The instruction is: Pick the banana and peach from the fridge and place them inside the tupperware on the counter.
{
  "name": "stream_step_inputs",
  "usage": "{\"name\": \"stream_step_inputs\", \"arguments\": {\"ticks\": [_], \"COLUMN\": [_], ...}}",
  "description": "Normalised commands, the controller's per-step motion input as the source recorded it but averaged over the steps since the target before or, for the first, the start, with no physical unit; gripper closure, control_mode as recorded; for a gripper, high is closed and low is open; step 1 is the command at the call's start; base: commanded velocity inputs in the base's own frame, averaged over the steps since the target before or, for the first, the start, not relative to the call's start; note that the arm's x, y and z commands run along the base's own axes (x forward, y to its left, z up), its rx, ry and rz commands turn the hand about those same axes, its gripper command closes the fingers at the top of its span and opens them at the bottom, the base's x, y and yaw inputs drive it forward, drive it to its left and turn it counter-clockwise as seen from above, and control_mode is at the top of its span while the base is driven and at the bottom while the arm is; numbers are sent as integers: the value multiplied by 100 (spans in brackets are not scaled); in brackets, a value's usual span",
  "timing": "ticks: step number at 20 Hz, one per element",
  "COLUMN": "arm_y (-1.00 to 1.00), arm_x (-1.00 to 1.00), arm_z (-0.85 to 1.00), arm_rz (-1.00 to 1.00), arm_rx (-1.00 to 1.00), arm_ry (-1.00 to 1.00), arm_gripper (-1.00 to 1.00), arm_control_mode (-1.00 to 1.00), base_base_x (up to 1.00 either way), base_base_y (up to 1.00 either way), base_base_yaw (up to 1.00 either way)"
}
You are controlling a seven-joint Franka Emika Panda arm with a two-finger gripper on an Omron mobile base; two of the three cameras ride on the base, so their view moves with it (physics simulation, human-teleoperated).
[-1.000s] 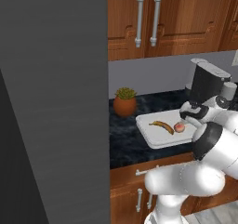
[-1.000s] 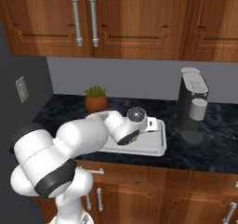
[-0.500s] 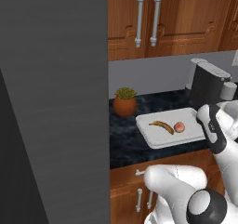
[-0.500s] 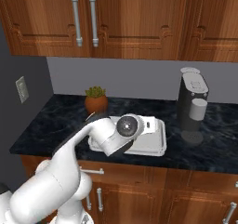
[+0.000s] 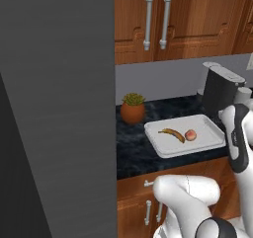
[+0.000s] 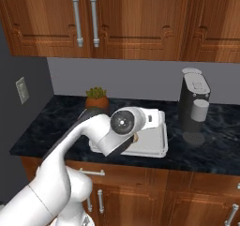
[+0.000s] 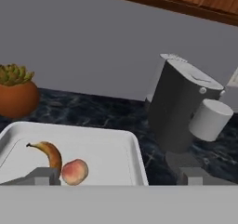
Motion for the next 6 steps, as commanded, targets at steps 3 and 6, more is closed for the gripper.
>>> {"name": "stream_step_inputs", "arguments": {"ticks": [3, 6], "arm_y": [-13, -19], "arm_x": [-29, -55], "arm_z": [58, 13], "arm_rz": [-6, -10], "arm_rx": [0, 0], "arm_ry": [1, 0], "arm_gripper": [-100, -100], "arm_control_mode": [-100, -100], "base_base_x": [0, 0], "base_base_y": [0, 0], "base_base_yaw": [0, 0]}}
